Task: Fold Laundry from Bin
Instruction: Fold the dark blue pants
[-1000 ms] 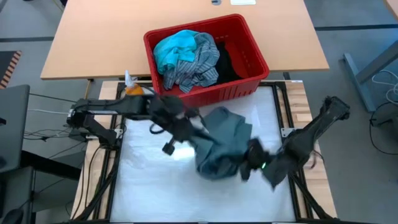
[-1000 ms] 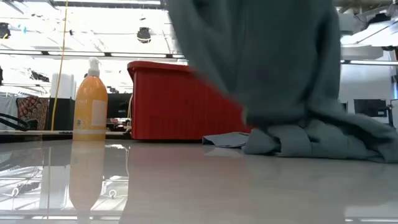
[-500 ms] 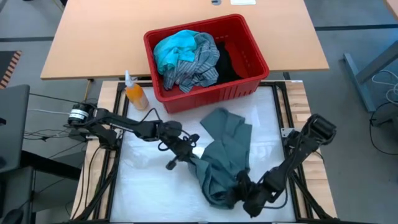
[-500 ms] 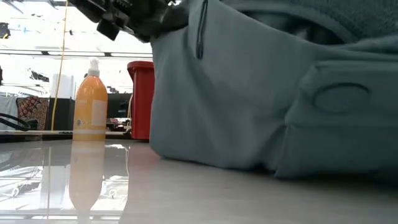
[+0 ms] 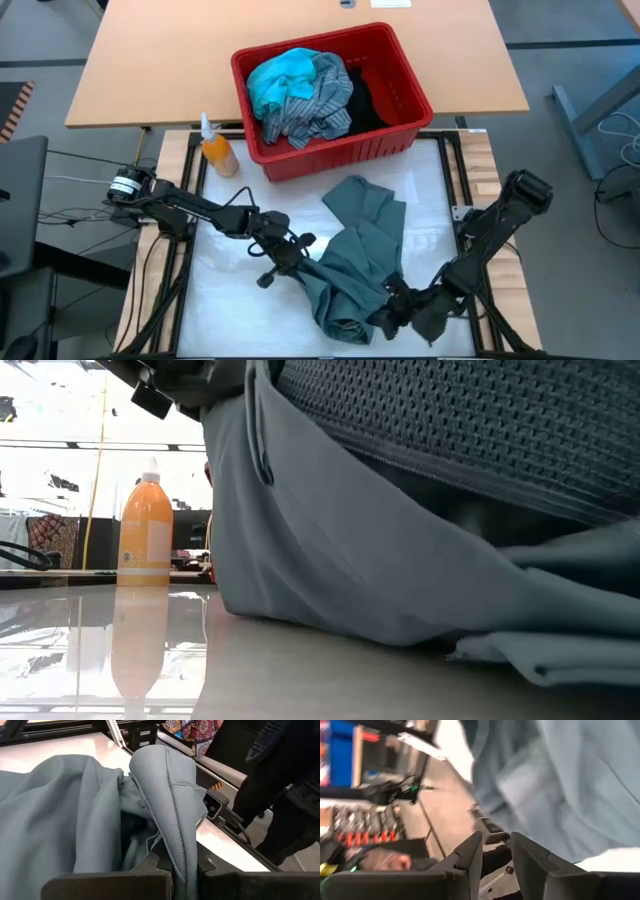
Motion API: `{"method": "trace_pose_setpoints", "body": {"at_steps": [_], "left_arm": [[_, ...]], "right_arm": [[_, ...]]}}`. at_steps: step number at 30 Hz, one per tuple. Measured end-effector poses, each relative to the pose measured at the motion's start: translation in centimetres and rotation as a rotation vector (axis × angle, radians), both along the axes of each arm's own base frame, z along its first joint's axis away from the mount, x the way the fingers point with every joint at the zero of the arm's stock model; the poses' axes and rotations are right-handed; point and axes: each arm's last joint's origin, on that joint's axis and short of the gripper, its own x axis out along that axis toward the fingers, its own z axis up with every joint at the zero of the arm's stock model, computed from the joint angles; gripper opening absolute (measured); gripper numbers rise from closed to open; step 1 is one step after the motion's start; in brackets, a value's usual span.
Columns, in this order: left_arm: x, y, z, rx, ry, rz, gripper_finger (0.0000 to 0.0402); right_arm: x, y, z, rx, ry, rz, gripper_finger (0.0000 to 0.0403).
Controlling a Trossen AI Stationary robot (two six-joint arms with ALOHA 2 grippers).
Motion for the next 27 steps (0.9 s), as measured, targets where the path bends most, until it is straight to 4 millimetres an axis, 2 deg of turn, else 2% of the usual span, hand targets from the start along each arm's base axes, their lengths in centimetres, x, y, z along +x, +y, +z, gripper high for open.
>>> {"method": "trace_pose_setpoints", "body": {"at_steps": [4,7,10,15,19,22,27], "left_arm": [[-0.1,-0.4,0.0,0.000,0.000,-0.013,0.0000],[-0.1,-0.4,0.0,0.000,0.000,-0.014,0.0000],[-0.1,-0.4,0.0,-0.001,0.000,-0.015,0.0000],[-0.2,-0.9,0.0,-0.001,0.002,-0.028,0.0000],[-0.4,-1.2,-0.2,-0.005,0.033,-0.034,0.0000],[-0.5,-1.2,-0.3,-0.011,0.062,-0.034,0.0000],[-0.7,-1.2,-0.7,-0.011,0.111,-0.033,0.0000]], "right_arm": [[0.8,-0.8,2.1,-0.211,-0.129,0.086,0.0133],[2.5,-1.4,1.7,-0.427,-0.157,0.167,0.0133],[4.3,-1.9,0.7,-0.563,-0.145,0.231,0.0136],[6.8,-2.9,-0.2,-0.673,-0.136,0.395,0.0148],[8.1,-3.7,-0.1,-0.780,-0.186,0.555,0.0159],[8.4,-4.1,-0.3,-0.797,-0.202,0.643,0.0164],[8.5,-4.3,-0.2,-0.765,-0.209,0.669,0.0167]]}}
